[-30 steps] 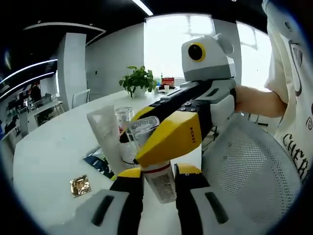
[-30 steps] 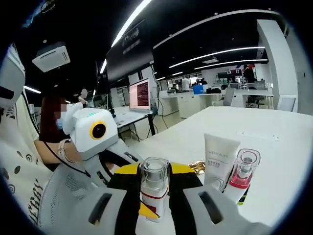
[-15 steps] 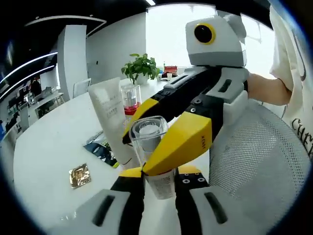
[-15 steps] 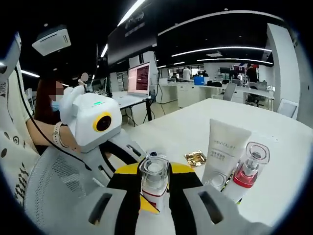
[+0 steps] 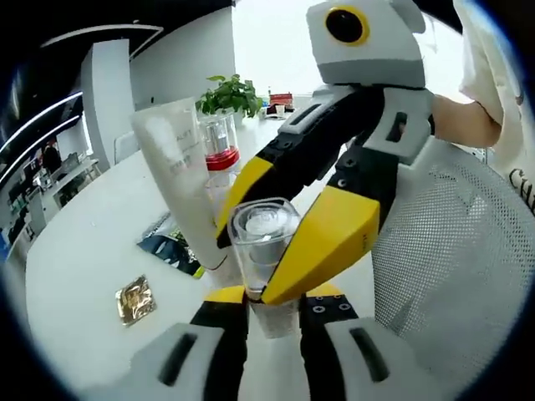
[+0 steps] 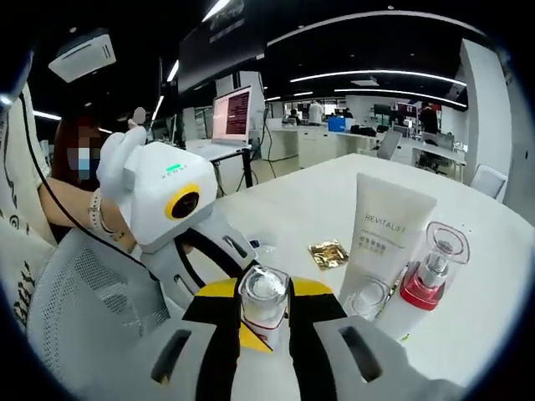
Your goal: Arrange the skincare products in the storage area until every visible bottle or jar stands upright without overlapping.
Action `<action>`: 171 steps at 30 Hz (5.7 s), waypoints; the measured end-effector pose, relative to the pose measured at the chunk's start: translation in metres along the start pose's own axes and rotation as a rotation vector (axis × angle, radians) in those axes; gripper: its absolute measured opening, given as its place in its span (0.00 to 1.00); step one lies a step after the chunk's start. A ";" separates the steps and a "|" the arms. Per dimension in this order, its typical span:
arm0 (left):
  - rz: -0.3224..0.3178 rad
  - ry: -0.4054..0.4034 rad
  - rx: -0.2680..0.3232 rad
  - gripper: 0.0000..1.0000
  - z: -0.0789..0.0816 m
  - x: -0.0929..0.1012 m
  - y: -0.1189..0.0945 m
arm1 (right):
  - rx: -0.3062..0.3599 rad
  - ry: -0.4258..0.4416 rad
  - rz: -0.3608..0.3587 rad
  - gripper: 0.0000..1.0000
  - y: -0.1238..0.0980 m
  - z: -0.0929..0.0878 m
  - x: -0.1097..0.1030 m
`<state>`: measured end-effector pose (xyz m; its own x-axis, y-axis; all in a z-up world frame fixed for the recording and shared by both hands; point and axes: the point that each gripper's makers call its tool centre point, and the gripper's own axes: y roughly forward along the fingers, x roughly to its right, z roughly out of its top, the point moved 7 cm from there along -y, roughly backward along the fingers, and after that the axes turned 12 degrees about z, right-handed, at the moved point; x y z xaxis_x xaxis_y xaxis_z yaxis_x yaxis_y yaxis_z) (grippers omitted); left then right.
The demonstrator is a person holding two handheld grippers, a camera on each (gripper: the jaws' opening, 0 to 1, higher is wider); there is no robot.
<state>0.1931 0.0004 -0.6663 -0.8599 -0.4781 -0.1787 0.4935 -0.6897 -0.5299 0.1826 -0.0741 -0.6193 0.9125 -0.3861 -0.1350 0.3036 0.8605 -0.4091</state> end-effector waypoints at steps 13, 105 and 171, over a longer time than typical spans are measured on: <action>0.022 -0.002 -0.029 0.22 -0.012 -0.005 0.006 | -0.016 0.025 0.010 0.22 0.006 -0.006 0.001; -0.030 0.115 -0.159 0.13 0.012 0.017 0.027 | -0.333 -0.122 0.036 0.12 -0.034 -0.056 0.026; 0.028 0.014 -0.150 0.03 0.020 0.014 0.043 | -0.315 0.006 -0.107 0.13 -0.051 -0.071 0.058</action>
<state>0.2050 -0.0469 -0.6754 -0.8485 -0.4873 -0.2064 0.4932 -0.5866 -0.6424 0.2007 -0.1643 -0.6707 0.8780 -0.4717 -0.0815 0.2970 0.6703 -0.6801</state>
